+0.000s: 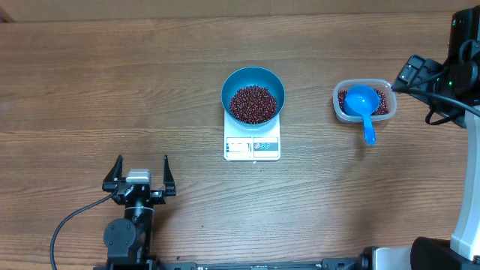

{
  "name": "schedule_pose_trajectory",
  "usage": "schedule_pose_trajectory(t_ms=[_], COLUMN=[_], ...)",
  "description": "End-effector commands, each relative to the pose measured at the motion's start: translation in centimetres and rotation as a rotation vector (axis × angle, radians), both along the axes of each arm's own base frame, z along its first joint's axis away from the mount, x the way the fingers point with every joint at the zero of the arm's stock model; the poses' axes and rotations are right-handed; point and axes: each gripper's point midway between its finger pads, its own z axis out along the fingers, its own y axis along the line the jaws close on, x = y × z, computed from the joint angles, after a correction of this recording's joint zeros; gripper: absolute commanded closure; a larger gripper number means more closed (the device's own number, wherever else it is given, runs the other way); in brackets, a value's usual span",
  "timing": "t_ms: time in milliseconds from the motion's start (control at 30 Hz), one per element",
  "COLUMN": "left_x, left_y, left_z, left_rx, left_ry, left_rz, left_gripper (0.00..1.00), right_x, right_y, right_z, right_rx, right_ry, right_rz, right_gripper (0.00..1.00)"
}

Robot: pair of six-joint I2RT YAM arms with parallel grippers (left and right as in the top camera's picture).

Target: Scoop item into bowl and weigh 150g on scale

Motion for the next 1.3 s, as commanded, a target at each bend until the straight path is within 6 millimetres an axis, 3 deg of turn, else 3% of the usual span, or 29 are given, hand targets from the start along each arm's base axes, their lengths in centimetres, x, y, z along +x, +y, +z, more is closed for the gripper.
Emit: schedule_pose_trajectory(t_ms=[0, 100, 567, 1000, 1167, 1267], left_x=[-0.1, -0.3, 0.0, 0.0, -0.3, -0.3], left_y=[1.9, 2.7, 2.6, 2.5, 2.5, 2.5], left_z=[0.9, 0.7, -1.8, -1.7, -0.1, -0.2], left_rx=[-0.155, -0.239, -0.23, -0.234, -0.239, -0.239], left_ry=[-0.053, -0.056, 0.052, 0.047, -0.025, -0.02], left_rz=[0.112, 0.162, 0.168, 0.164, 0.156, 0.156], left_gripper=[0.01, 0.01, 0.01, 0.0, 0.0, 0.0], right_x=[0.1, 0.1, 0.1, 0.1, 0.1, 0.1], right_y=[-0.1, -0.1, -0.1, -0.1, -0.1, -0.1], right_z=[0.2, 0.2, 0.2, 0.2, 0.2, 0.2], right_rx=[-0.01, -0.01, -0.01, -0.01, -0.01, -0.01], right_ry=[-0.009, -0.009, -0.009, -0.009, -0.009, -0.009], right_rz=[0.003, 0.003, 0.003, 0.003, 0.003, 0.003], right_gripper=[0.0, 0.0, 0.0, 0.0, 0.0, 0.0])
